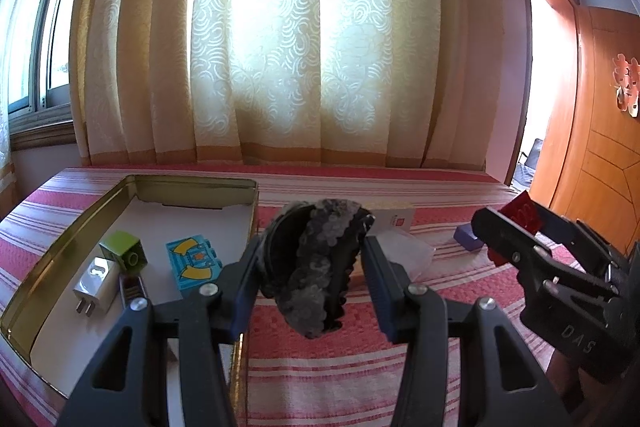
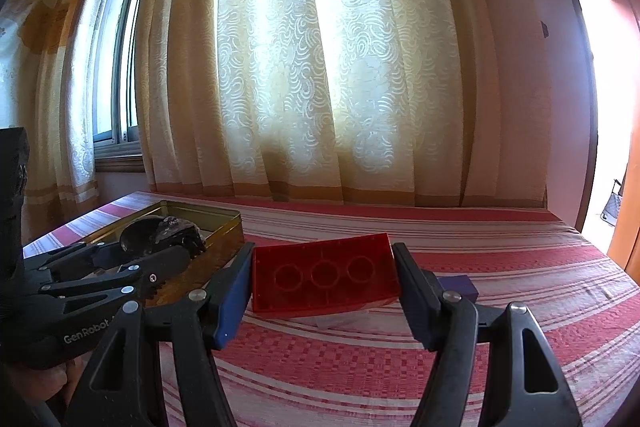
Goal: Organize rigid objects
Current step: 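Carry the red brick with the right tool and the black pouch with the left tool over the tray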
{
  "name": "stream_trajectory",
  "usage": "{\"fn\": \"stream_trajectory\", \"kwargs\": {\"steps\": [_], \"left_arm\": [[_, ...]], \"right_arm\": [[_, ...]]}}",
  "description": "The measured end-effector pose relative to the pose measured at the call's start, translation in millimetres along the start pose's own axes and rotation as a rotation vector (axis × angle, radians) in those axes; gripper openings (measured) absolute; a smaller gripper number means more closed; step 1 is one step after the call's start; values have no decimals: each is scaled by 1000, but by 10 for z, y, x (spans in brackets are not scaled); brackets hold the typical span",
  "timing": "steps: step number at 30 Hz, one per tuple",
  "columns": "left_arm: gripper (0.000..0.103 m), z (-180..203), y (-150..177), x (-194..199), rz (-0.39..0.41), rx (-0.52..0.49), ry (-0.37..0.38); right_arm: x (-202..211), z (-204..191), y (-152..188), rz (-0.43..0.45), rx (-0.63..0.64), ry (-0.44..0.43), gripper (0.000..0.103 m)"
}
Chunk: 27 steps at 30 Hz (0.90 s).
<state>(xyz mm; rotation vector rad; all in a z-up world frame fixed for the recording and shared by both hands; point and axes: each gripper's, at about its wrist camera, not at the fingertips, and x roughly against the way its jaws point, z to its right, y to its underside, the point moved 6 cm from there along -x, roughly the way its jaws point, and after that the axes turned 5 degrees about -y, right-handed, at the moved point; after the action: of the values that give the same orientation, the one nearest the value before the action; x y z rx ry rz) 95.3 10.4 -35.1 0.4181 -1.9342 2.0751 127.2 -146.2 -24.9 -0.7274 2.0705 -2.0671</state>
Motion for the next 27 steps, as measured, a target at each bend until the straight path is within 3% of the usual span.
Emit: {"fn": "stream_trajectory", "kwargs": {"steps": [27], "left_arm": [[49, -347, 30, 89, 11, 48, -13]], "right_arm": [[-132, -353, -10, -8, 22, -64, 68]]}}
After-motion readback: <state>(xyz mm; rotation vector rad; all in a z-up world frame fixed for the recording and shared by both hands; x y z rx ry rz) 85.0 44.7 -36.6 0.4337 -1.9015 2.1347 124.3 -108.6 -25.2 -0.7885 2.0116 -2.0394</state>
